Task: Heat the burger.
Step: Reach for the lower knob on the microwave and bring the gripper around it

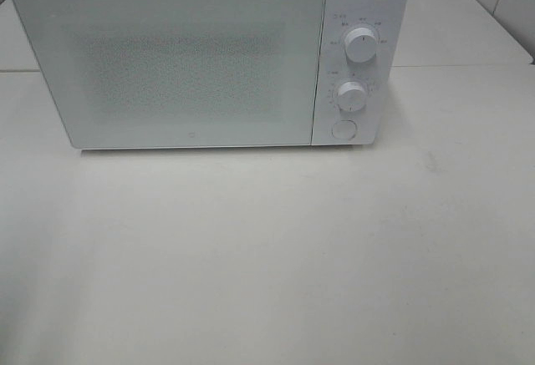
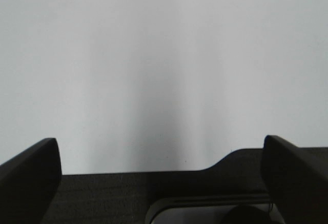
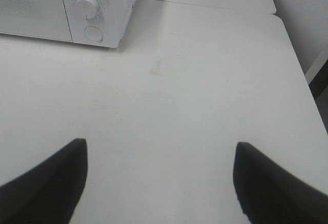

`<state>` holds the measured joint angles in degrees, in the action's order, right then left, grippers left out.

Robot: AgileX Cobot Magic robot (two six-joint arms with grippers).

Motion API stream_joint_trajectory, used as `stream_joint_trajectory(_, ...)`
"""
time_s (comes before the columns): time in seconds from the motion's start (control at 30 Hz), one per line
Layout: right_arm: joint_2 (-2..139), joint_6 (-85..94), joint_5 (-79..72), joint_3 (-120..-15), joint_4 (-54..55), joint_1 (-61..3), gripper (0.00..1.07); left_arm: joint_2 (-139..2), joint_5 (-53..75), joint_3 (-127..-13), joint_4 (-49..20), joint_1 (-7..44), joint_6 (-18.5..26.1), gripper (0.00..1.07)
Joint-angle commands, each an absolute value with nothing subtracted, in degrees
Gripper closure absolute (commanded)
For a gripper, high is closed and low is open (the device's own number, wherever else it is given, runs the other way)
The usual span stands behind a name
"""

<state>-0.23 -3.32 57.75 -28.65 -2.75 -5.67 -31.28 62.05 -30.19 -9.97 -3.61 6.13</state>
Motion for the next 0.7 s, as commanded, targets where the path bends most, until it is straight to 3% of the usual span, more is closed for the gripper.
stream_joint_trajectory(0.03,-1.7,-2.5,57.0,-28.5,-2.9,-5.4,0.31,-25.7,61.7,-29.8,-9.7,-3.5,5.4,0.08)
stream_joint_trajectory(0.7,-1.7,-2.5,57.0,-28.5,-2.9,-5.4,0.31,1.1,61.7,-29.8,-8.7,-3.4,5.4,0.08)
